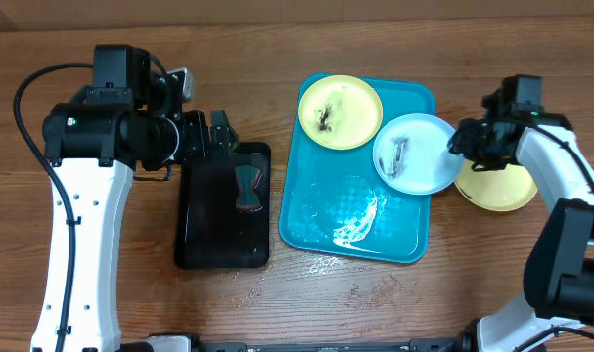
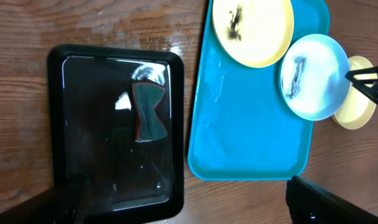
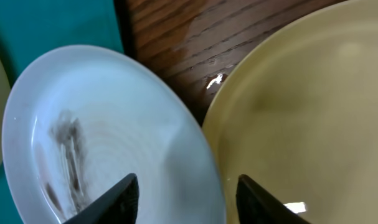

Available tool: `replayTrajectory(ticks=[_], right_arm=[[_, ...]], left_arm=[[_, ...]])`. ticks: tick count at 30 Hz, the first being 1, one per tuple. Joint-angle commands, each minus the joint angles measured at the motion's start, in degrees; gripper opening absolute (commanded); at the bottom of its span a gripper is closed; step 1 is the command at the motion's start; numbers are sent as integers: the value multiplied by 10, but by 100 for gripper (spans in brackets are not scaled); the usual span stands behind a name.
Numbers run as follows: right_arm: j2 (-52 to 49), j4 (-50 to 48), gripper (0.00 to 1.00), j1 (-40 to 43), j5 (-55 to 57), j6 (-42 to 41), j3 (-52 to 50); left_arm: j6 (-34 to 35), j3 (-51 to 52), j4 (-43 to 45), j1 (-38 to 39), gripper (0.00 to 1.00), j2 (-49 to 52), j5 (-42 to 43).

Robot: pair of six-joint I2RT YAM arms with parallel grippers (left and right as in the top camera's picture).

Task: Clean dirty plates on tray and stack at the side
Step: 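Grip the white plate with the right gripper and slide it down the teal tray, then grasp the sponge with the left gripper and hold the white plate with the right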

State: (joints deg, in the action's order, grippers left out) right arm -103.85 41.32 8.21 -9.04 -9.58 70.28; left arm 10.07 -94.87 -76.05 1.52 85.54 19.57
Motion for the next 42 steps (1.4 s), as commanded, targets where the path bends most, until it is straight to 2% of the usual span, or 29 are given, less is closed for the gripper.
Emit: replayTrajectory(ticks=[1,4,13,14,15,17,18,24,28,30,31,37,42], right_arm=[[-9,-5,35,-7,29,8,-7],[-9,3,4,-7,30,6,-3],[14,58,4,-6,30,7,33],[14,56,6,-6,30,7,33],[13,54,25,-6,30,7,32],[10,40,48,-6,30,8,24],[8,28,52,-6,31,9,19],[-7,-32,52,-5,38,8,-18],[-15,-31,40,-7,30,7,-36],[-14,-22,21,-7,29,6,-36],[-14,-17,4,-6,27,6,-35],[1,61,4,-6,-8,5,1],[57,143,4,-16,-72,-48,14]], left_arm=[[-13,-9,-7,4,100,3,10],[-13,-9,-7,4,100,3,10],[-13,-9,-8,4,100,3,10],[-13,-9,-8,4,100,3,10],[-13,-9,-8,4,100,3,10],[-13,-9,-8,4,100,3,10],[-13,-9,-8,4,100,3,10],[-13,-9,-8,4,100,3,10],[-13,-9,-8,4,100,3,10],[-13,-9,-6,4,100,3,10],[-13,-9,-6,4,100,3,10],[-13,-9,-7,4,100,3,10],[-13,-9,-6,4,96,3,10]])
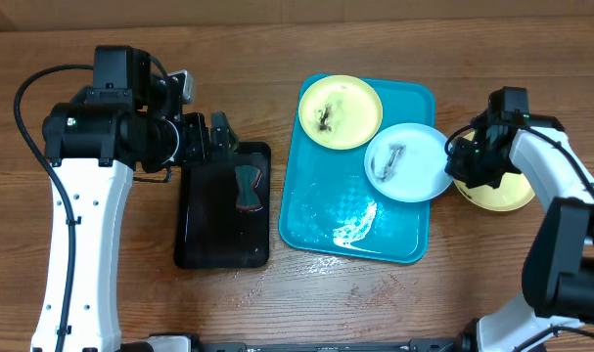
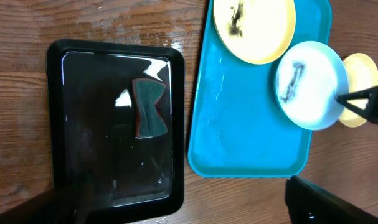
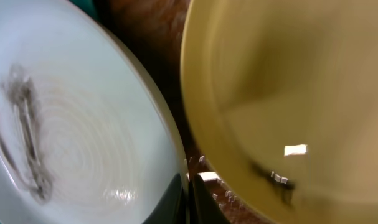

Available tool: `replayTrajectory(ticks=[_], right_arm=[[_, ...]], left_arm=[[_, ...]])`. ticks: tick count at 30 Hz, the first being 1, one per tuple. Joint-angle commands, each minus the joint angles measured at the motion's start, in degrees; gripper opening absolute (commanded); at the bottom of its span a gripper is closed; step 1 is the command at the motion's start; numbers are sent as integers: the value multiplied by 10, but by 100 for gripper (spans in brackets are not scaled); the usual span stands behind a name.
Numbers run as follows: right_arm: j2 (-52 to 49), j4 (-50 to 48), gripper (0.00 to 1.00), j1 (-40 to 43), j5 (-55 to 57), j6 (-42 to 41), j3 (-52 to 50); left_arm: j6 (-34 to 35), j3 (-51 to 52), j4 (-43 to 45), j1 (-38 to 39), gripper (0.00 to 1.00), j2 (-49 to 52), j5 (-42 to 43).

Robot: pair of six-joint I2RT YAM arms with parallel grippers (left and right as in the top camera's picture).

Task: Clean dirty plates on tray and stack at the side
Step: 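Grasp the sponge with the left gripper and hold the white plate with the right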

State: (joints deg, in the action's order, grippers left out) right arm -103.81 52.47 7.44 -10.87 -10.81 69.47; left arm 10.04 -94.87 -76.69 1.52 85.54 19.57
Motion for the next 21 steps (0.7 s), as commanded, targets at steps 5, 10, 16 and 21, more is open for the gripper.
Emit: replayTrajectory(ticks=[5,10,16,21], right_arm=[[67,98,4,-52,-51,-89,13],[67,34,4,-115,-7,-127,-41],[67,-49,4,-170,71,-132,-100],[76,-45,32,-165,91,-127,-79]], left_arm=[[-10,-9,1,4,94,3,6],[9,-9,1,4,93,3,-32],[26,-2,-2,5,86,15,-52],[38,69,46,32,81,37,-57]])
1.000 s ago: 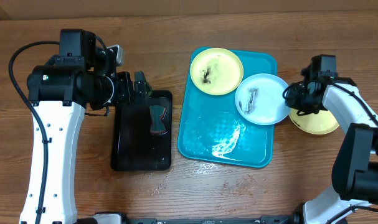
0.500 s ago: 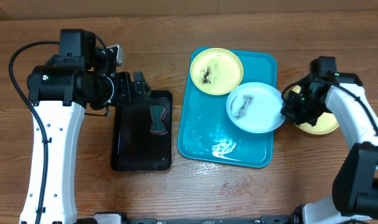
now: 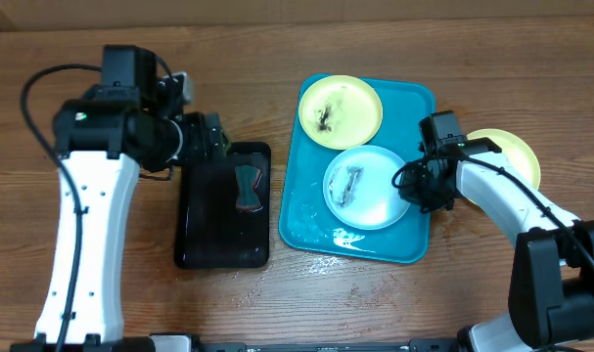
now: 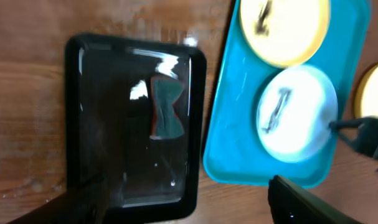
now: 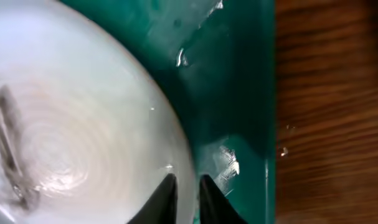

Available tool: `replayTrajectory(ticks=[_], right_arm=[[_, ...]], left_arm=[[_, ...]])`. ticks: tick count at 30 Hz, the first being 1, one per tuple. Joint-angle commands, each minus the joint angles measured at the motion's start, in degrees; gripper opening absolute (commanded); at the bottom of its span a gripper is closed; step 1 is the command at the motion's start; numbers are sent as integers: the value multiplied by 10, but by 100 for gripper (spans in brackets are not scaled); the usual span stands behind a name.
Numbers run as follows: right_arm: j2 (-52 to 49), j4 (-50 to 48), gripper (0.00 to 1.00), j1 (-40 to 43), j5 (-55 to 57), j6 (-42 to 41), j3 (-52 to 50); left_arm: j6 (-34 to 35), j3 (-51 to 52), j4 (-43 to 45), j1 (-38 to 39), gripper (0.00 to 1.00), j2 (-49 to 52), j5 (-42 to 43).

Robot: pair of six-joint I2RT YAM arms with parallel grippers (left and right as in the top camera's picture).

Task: Clean dirty plates on tray and stack at the side
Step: 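Grasp the sponge with the left gripper and hold the white plate with the right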

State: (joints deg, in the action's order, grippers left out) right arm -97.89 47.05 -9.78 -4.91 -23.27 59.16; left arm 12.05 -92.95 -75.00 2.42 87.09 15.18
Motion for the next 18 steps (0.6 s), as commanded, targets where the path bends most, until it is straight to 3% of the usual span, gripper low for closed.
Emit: replayTrajectory(ticks=[1,4,7,13,18], right_arm=[[23,19,32,7,30,9,35],[50,48,28,7,16,56,67],[82,78,31,7,17,84,94],[125,90,33,7,7,83,100],[125,95,33,7,-22,83,98]], left_arm=[[25,65,40,29,80,25,-20],[44,108,73,52,79,43,-49],[52,146,121,78,77,66,-71],[77,170,195,118,70,138,-113],[145,170,202,126,45,218,-158]])
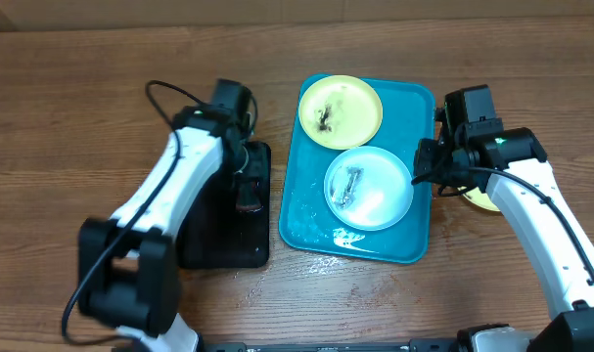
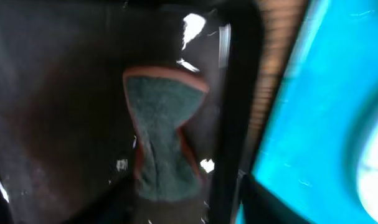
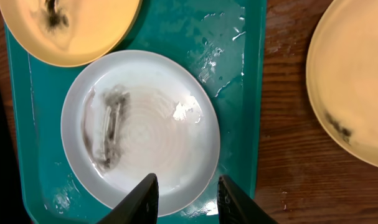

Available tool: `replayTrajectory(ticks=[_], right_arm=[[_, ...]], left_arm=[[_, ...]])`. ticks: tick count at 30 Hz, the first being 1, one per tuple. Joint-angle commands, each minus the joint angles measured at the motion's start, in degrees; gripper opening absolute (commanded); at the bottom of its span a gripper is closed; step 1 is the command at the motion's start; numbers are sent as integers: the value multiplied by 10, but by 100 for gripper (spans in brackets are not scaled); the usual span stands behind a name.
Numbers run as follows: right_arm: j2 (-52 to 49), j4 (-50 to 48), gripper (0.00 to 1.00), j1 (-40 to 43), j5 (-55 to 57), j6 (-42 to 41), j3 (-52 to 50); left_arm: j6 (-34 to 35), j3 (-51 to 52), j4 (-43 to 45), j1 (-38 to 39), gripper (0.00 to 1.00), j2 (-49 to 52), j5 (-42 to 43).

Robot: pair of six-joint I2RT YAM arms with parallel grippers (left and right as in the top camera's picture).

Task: Clean dirty plates on tray and stack at the side
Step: 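Grasp the sponge with the left gripper and hold the white plate with the right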

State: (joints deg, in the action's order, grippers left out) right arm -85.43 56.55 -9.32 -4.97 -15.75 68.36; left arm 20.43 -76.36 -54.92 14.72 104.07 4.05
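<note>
A white plate with a dark smear lies flat in the teal tray, below a smeared yellow plate. My right gripper hangs open above the white plate, near its right rim, holding nothing. Low over the black tray, my left gripper stands open, with the green, red-edged sponge just ahead of its fingers. In the overhead view that arm covers part of the sponge.
Another yellow plate sits on the wooden table right of the teal tray, with a small dark mark near its edge; my right arm hides most of it from overhead. Water streaks shine on the teal tray.
My right gripper was shut on the white plate's rim; now it is open and higher above the plate. My left gripper has dropped from high above the black tray to close over the sponge.
The white plate first hung over the tray's right edge, overlapping the yellow plate on the table, with my right gripper open at its rim. The gripper was then shut on the rim, and the plate stood further left each time. It now rests mid-tray, released.
</note>
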Motion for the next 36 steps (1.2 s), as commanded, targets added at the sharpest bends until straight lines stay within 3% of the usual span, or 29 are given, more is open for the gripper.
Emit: replayTrajectory(ticks=[1,4,5,11,22,33,36], right_arm=[[1,1,33,2,-24,8,6],[1,3,33,2,-26,8,6],[1,3,33,2,-26,8,6],[1,4,33,2,-26,8,6],[1,8,33,2,-26,8,6],[1,9,33,2,-26,8,6],[1,8,33,2,-26,8,6]], left_arm=[[74,4,5,3,39,65,-47],[99,4,15,0,23,100,-33],[101,4,19,-1,4,110,-21],[100,-7,32,-6,4,106,1],[63,-63,-98,-15,8,46,33],[65,44,-76,8,4,47,28],[85,79,-45,8,4,47,-14]])
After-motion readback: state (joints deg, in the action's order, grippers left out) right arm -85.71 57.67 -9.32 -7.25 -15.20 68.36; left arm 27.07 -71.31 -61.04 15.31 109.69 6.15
